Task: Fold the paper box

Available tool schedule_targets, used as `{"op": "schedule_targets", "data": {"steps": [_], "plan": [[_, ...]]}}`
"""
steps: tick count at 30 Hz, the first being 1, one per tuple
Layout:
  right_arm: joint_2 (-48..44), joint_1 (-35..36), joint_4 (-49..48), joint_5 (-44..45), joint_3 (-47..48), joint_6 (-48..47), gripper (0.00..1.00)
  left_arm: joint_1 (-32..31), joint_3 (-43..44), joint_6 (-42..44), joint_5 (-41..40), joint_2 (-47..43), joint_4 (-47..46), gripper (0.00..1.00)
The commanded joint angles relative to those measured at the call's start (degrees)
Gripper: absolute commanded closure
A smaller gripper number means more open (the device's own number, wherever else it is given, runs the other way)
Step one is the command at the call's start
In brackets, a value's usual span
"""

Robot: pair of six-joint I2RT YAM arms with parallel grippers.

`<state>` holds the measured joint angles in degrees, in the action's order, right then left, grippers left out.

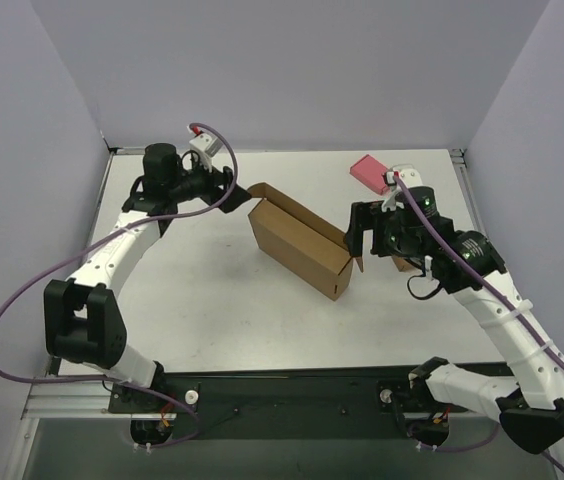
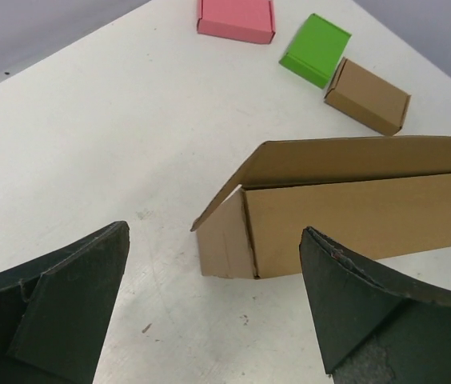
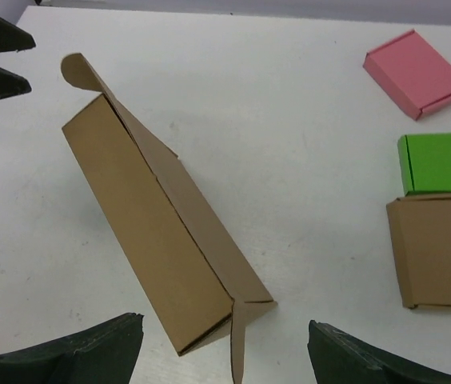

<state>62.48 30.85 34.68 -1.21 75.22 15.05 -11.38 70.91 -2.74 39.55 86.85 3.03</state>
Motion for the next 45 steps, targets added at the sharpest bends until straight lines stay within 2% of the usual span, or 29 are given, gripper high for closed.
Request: {"op": "schedule_targets", "data": {"steps": [1,7,16,18,22,24,25,26,28,31,32,34,37,38,41,42,45], "plan": [[-1.9,1.2,1.8,5.0,-5.2,6.7,0.16,-0.7,4.3,7.3,-2.8,3.0,3.2,0.03],[-1.8,3.1,2.1,5.9,-6.3,8.6,0.19,-1.8,7.1,8.8,-1.0,6.5,4.1,0.03],[1.2,7.8,5.0,13.3,-4.0,10.7,0.26,-4.3,9.6,8.9,-1.9,9.0,3.0,0.03],[1.9,8.1,5.2,14.3,-4.2,11.2,0.29,-4.4,10.1,8.7,-1.8,9.6,3.1,0.08],[2.1,8.1,5.4,15.1,-5.1,11.7,0.4,-4.4,10.6,8.7,-1.5,10.0,3.1,0.14],[2.4,8.1,5.5,15.2,-5.2,11.8,0.51,-4.4,10.5,8.6,-1.0,10.2,3.0,0.17],[2.6,8.1,5.5,15.2,-5.2,11.8,0.58,-4.4,10.5,8.6,-0.8,10.2,3.0,0.21],[2.6,8.1,5.5,15.0,-5.2,11.8,0.6,-4.4,10.6,8.6,-0.7,10.4,3.0,0.23],[3.1,8.1,5.5,14.7,-5.1,12.0,0.64,-4.4,10.6,8.6,-0.6,10.4,3.1,0.3],[3.4,8.1,5.5,14.7,-5.4,12.1,0.7,-4.4,10.2,8.7,-0.6,10.3,3.1,0.35],[3.3,8.2,5.5,14.6,-5.6,12.1,0.71,-4.6,10.2,8.8,-0.4,10.3,3.1,0.42],[3.6,8.2,5.5,14.5,-5.6,12.2,0.75,-4.9,10.2,8.8,-0.4,10.4,3.2,0.46],[3.9,8.1,5.5,14.1,-5.9,12.3,0.81,-5.4,10.1,8.7,-0.5,10.4,3.2,0.62],[4.1,8.1,5.5,14.1,-6.0,12.4,0.83,-5.5,10.0,8.8,-0.5,10.3,3.3,0.72],[4.4,8.1,5.3,14.4,-6.0,12.3,0.89,-6.5,9.3,8.8,-1.1,9.7,3.1,0.89],[4.6,8.1,5.4,14.4,-5.9,12.3,0.91,-7.1,9.2,8.8,-1.5,9.3,3.3,1.0],[5.2,8.1,5.4,15.2,-5.7,11.9,0.98,-8.5,9.8,8.5,-6.3,9.0,6.4,1.0]]}}
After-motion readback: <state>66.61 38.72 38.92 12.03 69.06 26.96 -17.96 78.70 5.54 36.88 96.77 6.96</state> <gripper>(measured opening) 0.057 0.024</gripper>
